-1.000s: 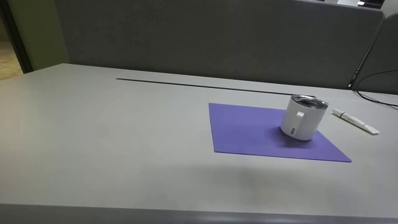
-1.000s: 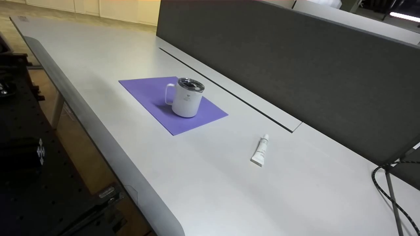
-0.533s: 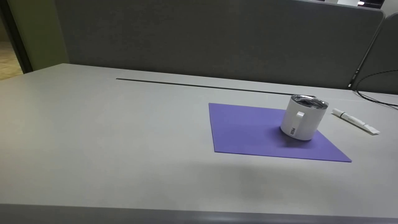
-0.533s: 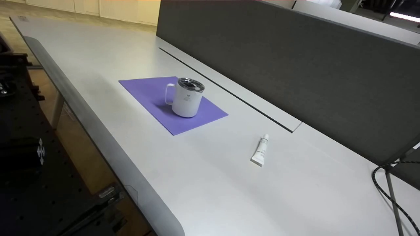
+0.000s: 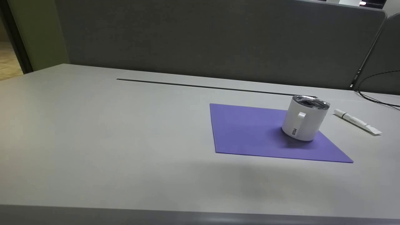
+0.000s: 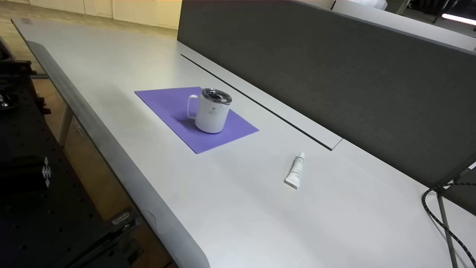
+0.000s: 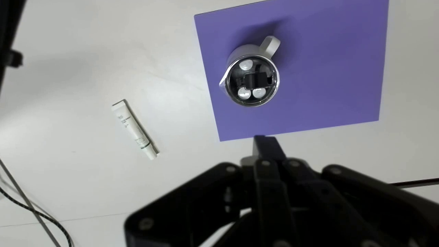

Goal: Close the lid of the cup

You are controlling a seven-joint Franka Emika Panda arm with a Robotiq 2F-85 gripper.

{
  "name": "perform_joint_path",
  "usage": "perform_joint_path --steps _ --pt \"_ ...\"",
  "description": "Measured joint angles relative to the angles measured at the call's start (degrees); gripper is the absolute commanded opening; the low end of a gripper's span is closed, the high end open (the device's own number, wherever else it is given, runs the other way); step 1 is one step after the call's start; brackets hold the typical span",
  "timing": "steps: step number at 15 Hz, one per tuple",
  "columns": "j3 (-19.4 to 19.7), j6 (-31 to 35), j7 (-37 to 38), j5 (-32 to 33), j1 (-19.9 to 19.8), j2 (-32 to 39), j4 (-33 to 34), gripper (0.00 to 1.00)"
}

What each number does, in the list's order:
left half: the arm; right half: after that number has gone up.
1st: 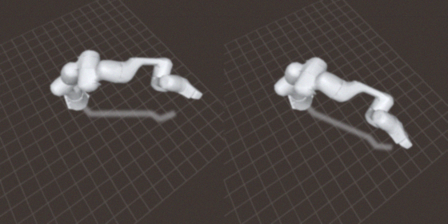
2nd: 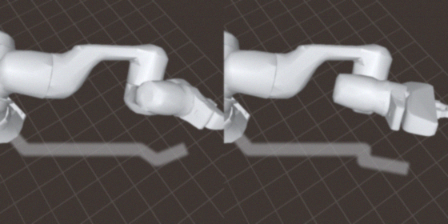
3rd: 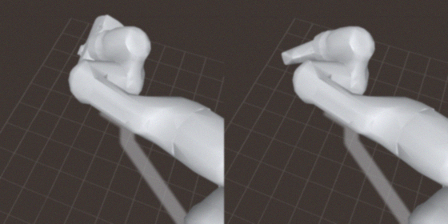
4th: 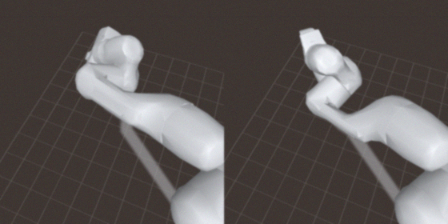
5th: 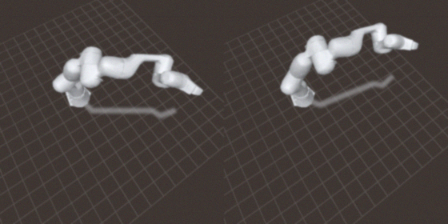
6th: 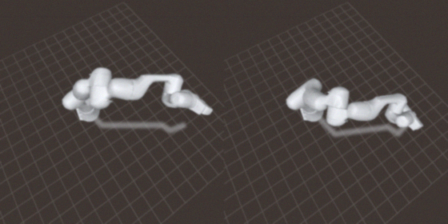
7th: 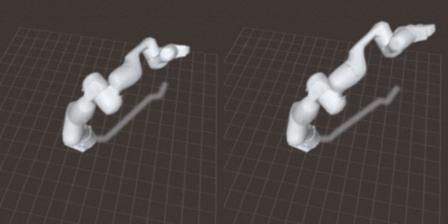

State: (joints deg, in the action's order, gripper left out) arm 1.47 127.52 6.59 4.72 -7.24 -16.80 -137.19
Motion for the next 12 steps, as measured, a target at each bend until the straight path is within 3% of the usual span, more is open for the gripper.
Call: perform_joint_path --steps 12 --pt "3.17 16.2 -1.74 -0.32 -0.04 16.07 -1.32 0.0"
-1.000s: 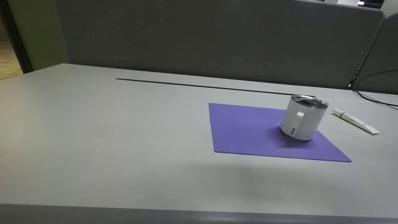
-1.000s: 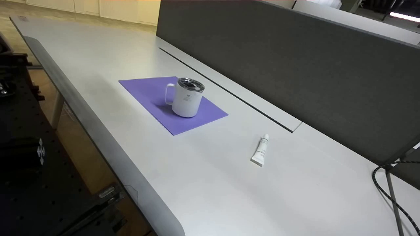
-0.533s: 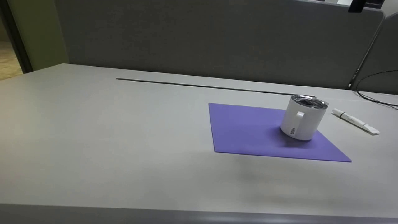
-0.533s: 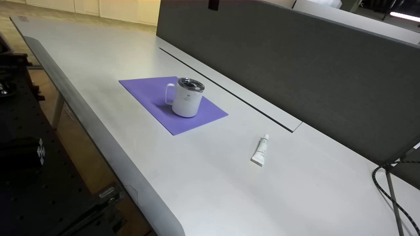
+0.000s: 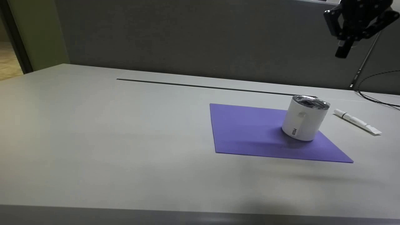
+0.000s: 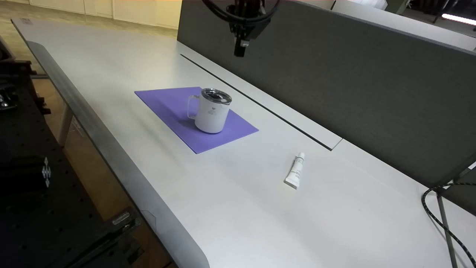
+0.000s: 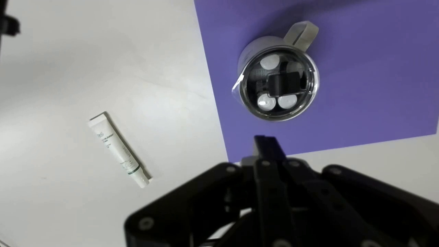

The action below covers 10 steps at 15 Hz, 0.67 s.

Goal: Close the lid of the cup

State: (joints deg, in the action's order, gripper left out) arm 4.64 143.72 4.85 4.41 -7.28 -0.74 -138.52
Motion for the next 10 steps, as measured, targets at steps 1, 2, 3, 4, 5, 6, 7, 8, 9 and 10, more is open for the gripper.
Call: perform_joint_path --steps 1,2,3,4,5,6,7,8,9,10 --pt "0.14 1.28 -0.48 -0.05 0.0 0.96 -0.38 0.0" --pt "0.28 2.24 -0.66 -0.06 0.0 1.84 -0.69 0.01" --pt "0.43 2.56 -0.68 -0.08 0.0 2.69 -0.86 0.01" --pt "0.54 2.59 -0.68 -0.08 0.0 3.39 -0.87 0.01" --pt "0.6 2.64 -0.68 -0.1 0.0 3.81 -0.87 0.01" --pt "0.63 2.66 -0.68 -0.1 0.0 3.95 -0.87 0.01" --pt "0.63 2.66 -0.68 -0.11 0.0 3.94 -0.86 0.01" --pt "0.63 2.67 -0.68 -0.12 0.0 3.94 -0.86 0.01" --pt "0.63 2.67 -0.68 -0.13 0.0 3.94 -0.86 0.01" --pt "0.63 2.67 -0.68 -0.13 0.0 3.94 -0.86 0.0"
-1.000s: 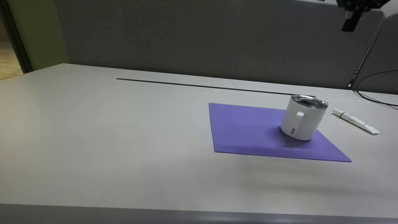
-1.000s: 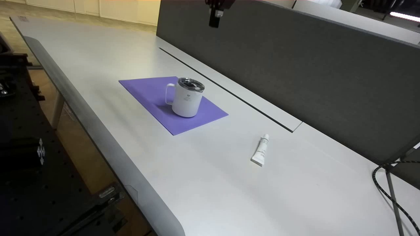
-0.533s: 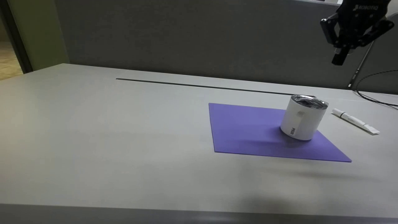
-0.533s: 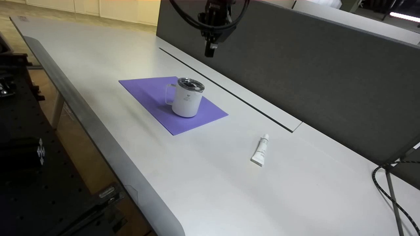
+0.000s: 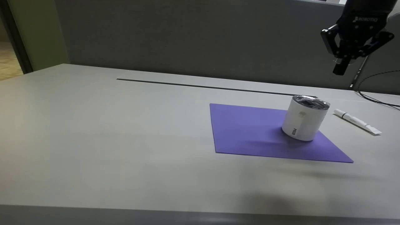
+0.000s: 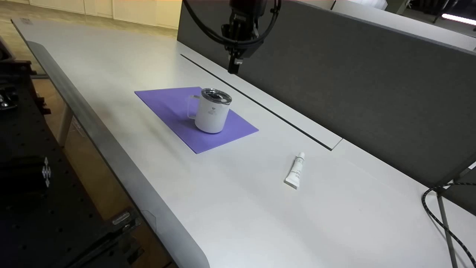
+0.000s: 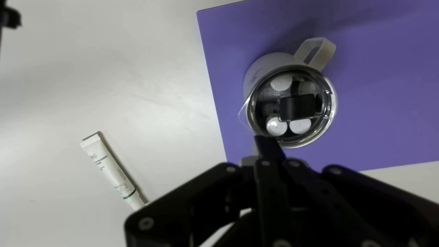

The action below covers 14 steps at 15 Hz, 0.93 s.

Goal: Close the lid of the cup

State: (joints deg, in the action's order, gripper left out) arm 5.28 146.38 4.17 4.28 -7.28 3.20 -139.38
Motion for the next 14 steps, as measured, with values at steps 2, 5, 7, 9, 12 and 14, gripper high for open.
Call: perform_joint_path --steps 2,5,7,9,12,14 --pt "0.0 0.0 0.0 0.02 0.02 0.02 0.0 0.0" --pt "-0.03 0.72 -0.03 -0.78 0.14 0.95 -0.02 0.0" --pt "-0.11 1.92 -0.24 -1.9 0.21 2.21 -0.03 0.0" --pt "-0.25 3.62 -1.09 -3.5 0.34 3.52 -0.16 0.0" --pt "-0.84 5.34 -4.26 -7.13 0.46 5.41 -0.28 0.0" --pt "-1.17 6.13 -5.63 -8.1 0.47 6.63 -0.32 0.0"
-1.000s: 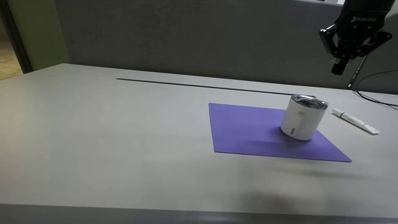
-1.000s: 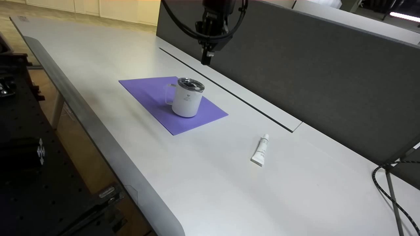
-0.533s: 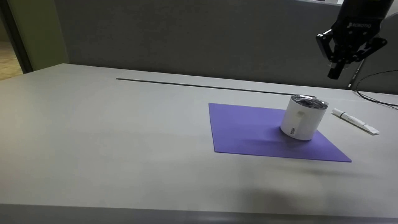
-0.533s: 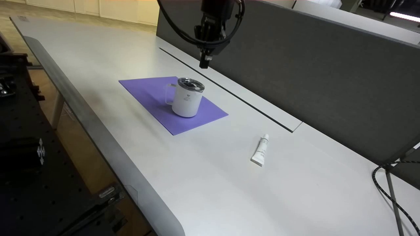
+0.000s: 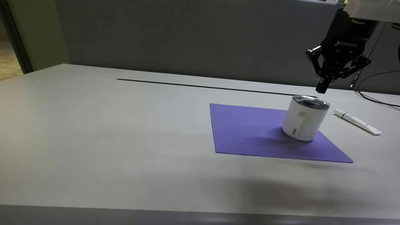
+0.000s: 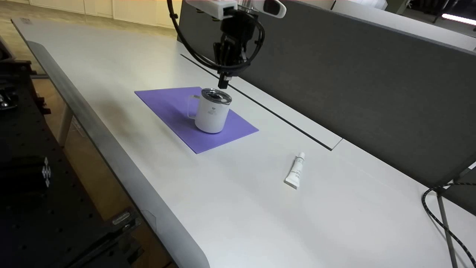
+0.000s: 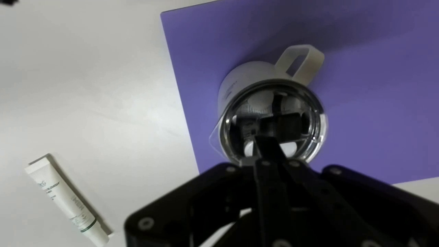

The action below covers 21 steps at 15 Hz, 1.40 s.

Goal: Close the lid of the cup

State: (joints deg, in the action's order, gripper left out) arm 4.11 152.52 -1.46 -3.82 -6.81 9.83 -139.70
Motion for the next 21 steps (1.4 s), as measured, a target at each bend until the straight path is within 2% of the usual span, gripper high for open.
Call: perform_joint_path --steps 12,21 --pt "-0.79 3.41 -2.67 -1.14 -0.02 4.08 -0.07 0.0" --pt "-3.21 3.34 -9.3 -8.7 -1.98 4.15 -0.14 0.0"
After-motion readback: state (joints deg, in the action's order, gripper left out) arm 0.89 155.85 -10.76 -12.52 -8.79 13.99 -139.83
